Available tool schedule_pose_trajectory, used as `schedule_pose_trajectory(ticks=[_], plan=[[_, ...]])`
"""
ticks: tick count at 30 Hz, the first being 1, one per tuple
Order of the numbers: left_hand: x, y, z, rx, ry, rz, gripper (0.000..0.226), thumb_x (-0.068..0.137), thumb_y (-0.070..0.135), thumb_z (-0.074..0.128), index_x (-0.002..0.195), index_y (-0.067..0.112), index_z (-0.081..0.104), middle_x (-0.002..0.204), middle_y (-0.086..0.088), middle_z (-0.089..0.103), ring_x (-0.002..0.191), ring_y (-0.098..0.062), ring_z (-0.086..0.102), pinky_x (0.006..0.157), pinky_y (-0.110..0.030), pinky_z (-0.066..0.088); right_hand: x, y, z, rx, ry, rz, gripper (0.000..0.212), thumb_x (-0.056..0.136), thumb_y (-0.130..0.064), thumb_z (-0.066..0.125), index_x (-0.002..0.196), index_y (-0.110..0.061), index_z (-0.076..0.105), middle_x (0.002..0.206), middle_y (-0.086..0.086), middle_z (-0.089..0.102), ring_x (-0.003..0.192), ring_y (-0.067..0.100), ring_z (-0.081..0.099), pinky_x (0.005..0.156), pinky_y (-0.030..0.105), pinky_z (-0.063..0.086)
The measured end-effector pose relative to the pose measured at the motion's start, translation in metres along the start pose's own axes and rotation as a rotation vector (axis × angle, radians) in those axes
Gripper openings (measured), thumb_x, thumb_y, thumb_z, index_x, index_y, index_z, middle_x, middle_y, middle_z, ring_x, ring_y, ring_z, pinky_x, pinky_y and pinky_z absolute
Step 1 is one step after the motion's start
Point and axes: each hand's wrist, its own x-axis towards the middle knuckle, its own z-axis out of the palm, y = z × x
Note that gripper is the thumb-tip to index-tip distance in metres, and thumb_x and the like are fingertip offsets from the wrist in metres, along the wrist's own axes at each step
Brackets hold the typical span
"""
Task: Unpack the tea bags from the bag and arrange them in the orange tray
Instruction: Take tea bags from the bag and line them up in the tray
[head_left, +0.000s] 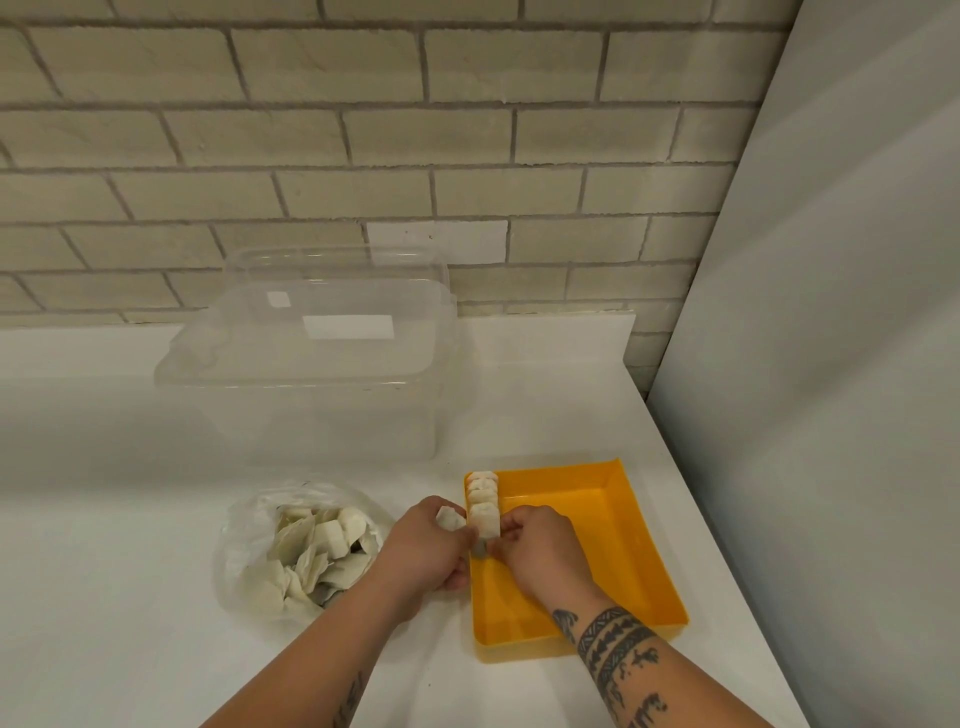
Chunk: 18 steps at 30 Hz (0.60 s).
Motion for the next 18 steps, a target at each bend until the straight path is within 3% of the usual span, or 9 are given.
schedule_pose_trajectory(ticks=[7,10,13,15,18], plan=[[-0.006,0.010,-0.004,-0.139,0.019,0.043,0.008,0.092,0.006,0.062,0.098,0.012,0.061,0.083,-0.015,0.063,0.068,-0.025,0.060,0.070,-0.038,0.061,0.001,0.006,-0.011,0.015,0.056,0.033,0.035,0.086,-0.036,0.077,0.118,-0.023,0.071,0.115,-0.004,0.072,0.105,0.014,0.066,0.090,0.026,0.052],[-0.009,0.017,-0.009,-0.345,0.025,0.030,0.023,0.092,0.004,0.054,0.112,0.014,0.061,0.098,-0.019,0.065,0.076,-0.029,0.065,0.073,-0.042,0.063,-0.004,0.003,-0.024,0.079,0.091,-0.022,0.023,0.091,-0.034,0.071,0.112,-0.025,0.071,0.109,-0.008,0.071,0.102,0.011,0.065,0.082,0.018,0.048],[-0.012,0.023,-0.014,-0.538,-0.081,0.064,0.037,0.092,-0.007,0.039,0.120,0.008,0.058,0.102,-0.022,0.067,0.083,-0.034,0.068,0.086,-0.050,0.060,-0.011,-0.010,-0.034,0.191,0.119,-0.114,0.007,0.093,-0.031,0.068,0.100,-0.029,0.071,0.097,-0.017,0.068,0.093,0.000,0.063,0.066,0.003,0.040],[-0.014,0.024,-0.013,-0.542,-0.126,0.121,0.045,0.093,-0.014,0.034,0.125,0.010,0.054,0.105,-0.019,0.070,0.090,-0.033,0.072,0.090,-0.049,0.060,-0.017,-0.021,-0.041,0.281,0.126,-0.164,0.004,0.094,-0.030,0.067,0.095,-0.030,0.071,0.092,-0.018,0.069,0.087,-0.007,0.061,0.065,0.002,0.041],[-0.016,0.023,-0.011,-0.452,-0.106,0.205,0.045,0.097,-0.008,0.050,0.132,0.020,0.050,0.117,-0.013,0.071,0.104,-0.029,0.073,0.086,-0.043,0.062,-0.026,-0.032,-0.049,0.405,0.093,-0.219,0.004,0.095,-0.027,0.067,0.095,-0.026,0.071,0.085,-0.016,0.074,0.085,-0.012,0.062,0.069,0.002,0.042]])
